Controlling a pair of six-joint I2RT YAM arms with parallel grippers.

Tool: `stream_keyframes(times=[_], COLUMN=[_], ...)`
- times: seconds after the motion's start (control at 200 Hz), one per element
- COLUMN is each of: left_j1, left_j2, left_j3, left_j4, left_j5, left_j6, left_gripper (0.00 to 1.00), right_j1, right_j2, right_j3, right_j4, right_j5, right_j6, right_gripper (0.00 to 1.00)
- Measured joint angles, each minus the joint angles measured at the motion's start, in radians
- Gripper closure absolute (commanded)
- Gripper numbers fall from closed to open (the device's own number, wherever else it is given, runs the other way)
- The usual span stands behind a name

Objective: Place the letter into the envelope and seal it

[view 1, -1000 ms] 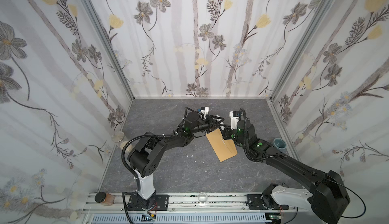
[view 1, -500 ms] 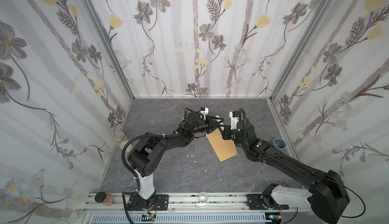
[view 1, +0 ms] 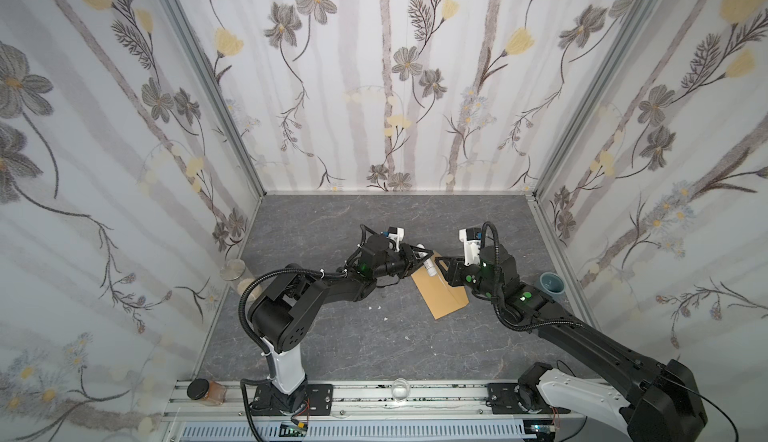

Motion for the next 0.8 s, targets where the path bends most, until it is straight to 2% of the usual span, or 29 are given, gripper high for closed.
stream_keyframes(times=[0.125,0.25,0.485,0.675,0.799], left_j1=[0.0,0.001,0.001,-0.002,-0.001], left_j2=[-0.003,-0.002,0.039,0.107,0.139], left_j3=[-0.024,-0.029,-0.031,0.005,0.034], left_j4=[-0.042,-0.089,-0.15,-0.188,-0.209], left_j5=[-0.008,-0.017,-0.018,-0.011,-0.005], left_j6=[0.043,0.089,0.157,0.193,0.212], left_gripper=[1.0,1.0,1.0,1.0,1.0], right_j1=[-0.066,-0.15,-0.3,-0.328,-0.328], right_j2=[-0.024,-0.013,0.158,0.306,0.364], right_j3=[-0.026,-0.036,-0.01,0.028,0.034], right_j4=[-0.031,-0.06,-0.097,-0.114,-0.111], right_j5=[-0.018,-0.035,-0.051,-0.06,-0.063], right_j6=[0.011,0.01,-0.01,-0.019,-0.019], right_gripper=[0.66,0.72,0.87,0.98,0.99])
